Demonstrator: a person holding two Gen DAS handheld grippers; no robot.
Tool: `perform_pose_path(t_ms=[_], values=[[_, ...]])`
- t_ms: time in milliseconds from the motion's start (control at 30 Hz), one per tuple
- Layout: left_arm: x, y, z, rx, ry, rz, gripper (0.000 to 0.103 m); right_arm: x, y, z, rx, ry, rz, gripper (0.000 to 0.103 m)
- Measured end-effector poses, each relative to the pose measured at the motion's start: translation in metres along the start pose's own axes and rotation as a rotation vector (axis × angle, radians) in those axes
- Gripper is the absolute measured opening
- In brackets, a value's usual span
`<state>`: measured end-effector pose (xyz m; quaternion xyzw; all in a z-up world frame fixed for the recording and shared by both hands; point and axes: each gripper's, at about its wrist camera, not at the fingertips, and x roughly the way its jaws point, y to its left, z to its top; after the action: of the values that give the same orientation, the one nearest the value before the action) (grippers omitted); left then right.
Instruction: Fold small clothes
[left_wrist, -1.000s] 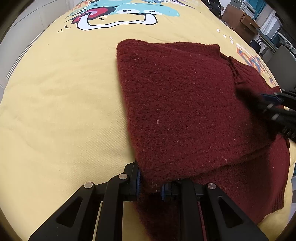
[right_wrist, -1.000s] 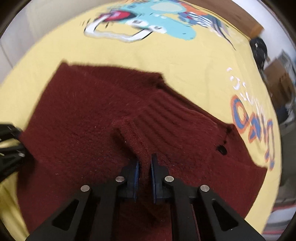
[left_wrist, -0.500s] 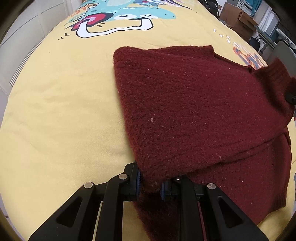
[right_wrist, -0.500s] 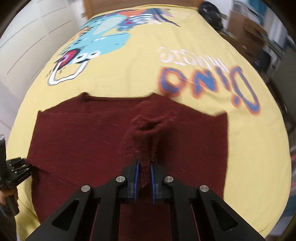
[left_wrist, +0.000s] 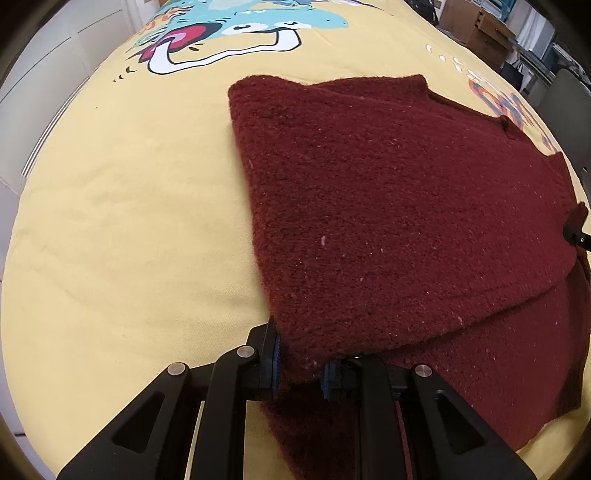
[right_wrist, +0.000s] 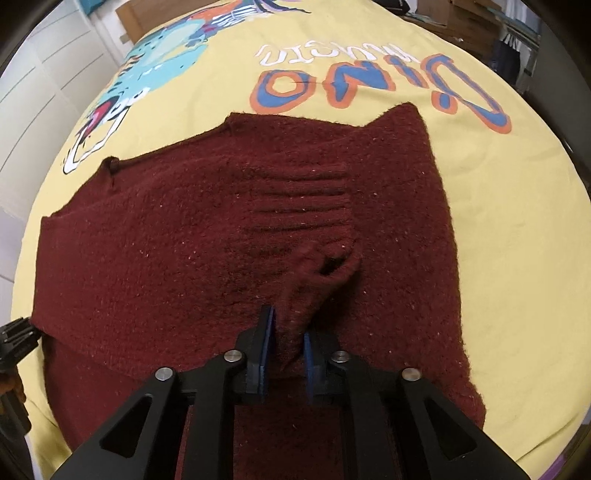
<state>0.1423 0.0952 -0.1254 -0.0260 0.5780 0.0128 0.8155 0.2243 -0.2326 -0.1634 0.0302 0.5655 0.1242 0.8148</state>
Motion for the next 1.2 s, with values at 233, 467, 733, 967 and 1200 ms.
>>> perform_pose_path(t_ms=[233,467,733,967,1200], values=[[-0.009,0.005,0.002,-0.053,0.035,0.087,0.052,-0.026,-0.013,-0.002,-0.014,-0.019,-0.093,0.071],[-0.052,0.009,-0.006,-0.091,-0.023,0.045,0.102,-0.068,-0.008,0.001,-0.087,-0.089,-0.123,0.095],[-0.080,-0.039,0.020,-0.019,-0.142,-0.019,0.102,-0.081,0.042,0.005,-0.188,-0.149,-0.089,0.103],[-0.032,-0.087,0.037,-0.001,-0.116,-0.048,0.102,-0.031,0.083,0.005,-0.246,-0.119,-0.110,0.103],[0.013,-0.095,0.029,0.063,-0.046,0.036,0.102,0.022,0.071,-0.005,-0.242,-0.052,-0.133,0.103]])
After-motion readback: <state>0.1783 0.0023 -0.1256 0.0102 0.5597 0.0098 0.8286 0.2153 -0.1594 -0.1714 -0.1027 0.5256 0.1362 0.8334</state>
